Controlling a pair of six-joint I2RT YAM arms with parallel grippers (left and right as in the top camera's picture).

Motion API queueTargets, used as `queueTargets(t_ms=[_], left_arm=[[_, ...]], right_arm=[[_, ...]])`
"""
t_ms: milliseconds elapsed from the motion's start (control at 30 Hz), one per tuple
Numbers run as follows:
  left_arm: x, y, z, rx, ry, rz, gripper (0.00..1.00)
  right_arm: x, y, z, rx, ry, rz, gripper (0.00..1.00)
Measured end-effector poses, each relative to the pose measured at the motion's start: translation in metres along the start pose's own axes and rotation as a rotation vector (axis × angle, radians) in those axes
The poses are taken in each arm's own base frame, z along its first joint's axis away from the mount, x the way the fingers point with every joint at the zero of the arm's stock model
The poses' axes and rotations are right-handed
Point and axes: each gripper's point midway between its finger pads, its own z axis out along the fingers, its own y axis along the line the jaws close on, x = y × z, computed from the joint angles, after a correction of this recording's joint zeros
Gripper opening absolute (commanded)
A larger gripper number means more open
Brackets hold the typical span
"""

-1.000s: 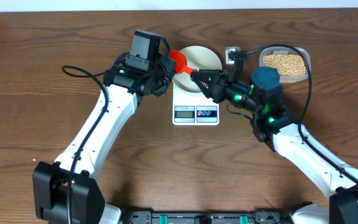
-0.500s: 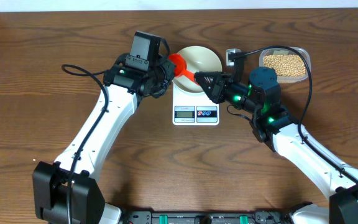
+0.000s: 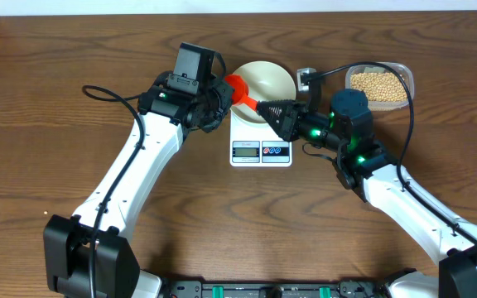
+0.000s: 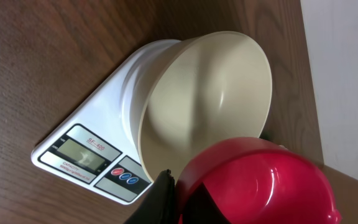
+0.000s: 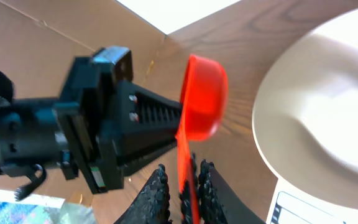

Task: Scoop item into bowl and weigh 50g on scale
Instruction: 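Close the right gripper on the red scoop handle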

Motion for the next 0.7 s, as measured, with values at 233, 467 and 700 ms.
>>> queueTargets(t_ms=[233, 467, 700], left_arm=[[0.0001, 0.0000, 0.0000, 0.000, 0.000, 0.000, 0.07], [0.0001, 0.0000, 0.0000, 0.000, 0.000, 0.000, 0.07], [0.0003, 0.0009, 0.0000, -0.003, 0.001, -0.001, 0.07]], right_arm=[[0.0049, -0.0026, -0.0001, 0.008, 0.020, 0.013, 0.13], [0.0049, -0.0026, -0.0001, 0.008, 0.020, 0.027, 0.10], [0.0044, -0.0031, -0.0001, 0.011, 0.017, 0.062, 0.11]])
